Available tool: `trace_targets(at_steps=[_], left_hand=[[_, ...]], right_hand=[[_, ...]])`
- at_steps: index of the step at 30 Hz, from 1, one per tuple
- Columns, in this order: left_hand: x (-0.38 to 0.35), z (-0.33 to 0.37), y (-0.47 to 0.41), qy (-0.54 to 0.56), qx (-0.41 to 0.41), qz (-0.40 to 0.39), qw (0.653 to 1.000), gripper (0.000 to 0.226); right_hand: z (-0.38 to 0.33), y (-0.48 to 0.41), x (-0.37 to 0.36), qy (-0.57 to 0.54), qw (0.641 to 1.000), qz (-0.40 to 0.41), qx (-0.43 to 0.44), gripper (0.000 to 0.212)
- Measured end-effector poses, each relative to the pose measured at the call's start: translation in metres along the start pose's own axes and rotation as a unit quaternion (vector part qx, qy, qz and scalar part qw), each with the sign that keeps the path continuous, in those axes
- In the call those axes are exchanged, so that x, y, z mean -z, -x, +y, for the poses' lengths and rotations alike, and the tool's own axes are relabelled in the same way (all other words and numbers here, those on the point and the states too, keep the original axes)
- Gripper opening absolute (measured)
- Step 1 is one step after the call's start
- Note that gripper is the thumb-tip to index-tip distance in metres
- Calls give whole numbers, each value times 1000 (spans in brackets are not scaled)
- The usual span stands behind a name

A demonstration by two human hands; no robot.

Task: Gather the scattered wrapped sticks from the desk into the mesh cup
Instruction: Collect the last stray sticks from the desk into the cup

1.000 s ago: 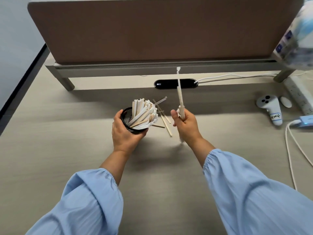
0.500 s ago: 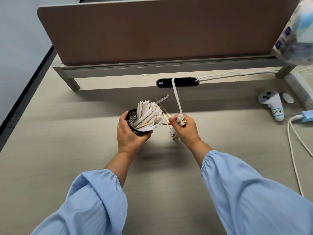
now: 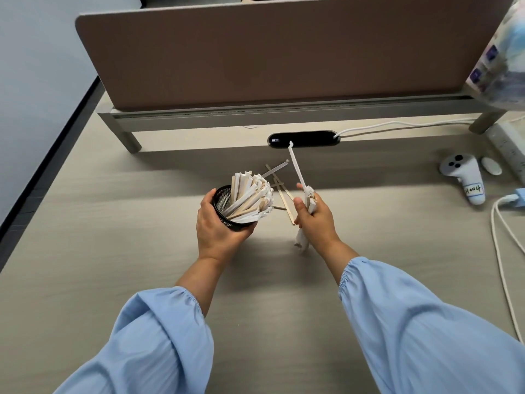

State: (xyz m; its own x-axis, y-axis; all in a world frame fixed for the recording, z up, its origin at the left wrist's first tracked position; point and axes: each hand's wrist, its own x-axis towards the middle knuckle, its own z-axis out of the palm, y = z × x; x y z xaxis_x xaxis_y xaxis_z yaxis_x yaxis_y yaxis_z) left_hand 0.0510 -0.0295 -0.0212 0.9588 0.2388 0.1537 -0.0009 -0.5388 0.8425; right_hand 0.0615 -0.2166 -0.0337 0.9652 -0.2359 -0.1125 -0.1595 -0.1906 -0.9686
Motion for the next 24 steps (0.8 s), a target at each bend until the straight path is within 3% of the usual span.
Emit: trace_targets(at_steps=[2,4,6,9,11,14,20,23,24], left_hand=[[0,0,-1,3,0,-2,1000,101],[0,0,-3,5,-1,-3,1000,101],[0,1,-3,6,-2,-2,1000,101],[0,2,-3,7,-2,-1,1000,100],[-1,2,-3,9,-3,0,1000,100],[-2,3,-5,10,-5,0,1000,100],[-2,4,-10,12,-8,1,1000,99],[-3,3,-11,12,-8,1,1000,99],[-3,2,-12,11,-8,0,1000,99]], right_hand=[[1,-1,0,8,1000,1,3,46],[1,-2,2,17,1000,0,12,49],[1,-3,4,35,999,-1,13,42],[-5,-3,7,54,998,-3,10,12],[-7,-3,7,68,997,-6,21,26],[-10,-3,6,43,999,-16,19,6],[-12,-5,8,100,995,-26,-2,26],[-13,-5,8,99,994,-33,-14,9],[-14,-5,7,91,995,-39,-18,12]])
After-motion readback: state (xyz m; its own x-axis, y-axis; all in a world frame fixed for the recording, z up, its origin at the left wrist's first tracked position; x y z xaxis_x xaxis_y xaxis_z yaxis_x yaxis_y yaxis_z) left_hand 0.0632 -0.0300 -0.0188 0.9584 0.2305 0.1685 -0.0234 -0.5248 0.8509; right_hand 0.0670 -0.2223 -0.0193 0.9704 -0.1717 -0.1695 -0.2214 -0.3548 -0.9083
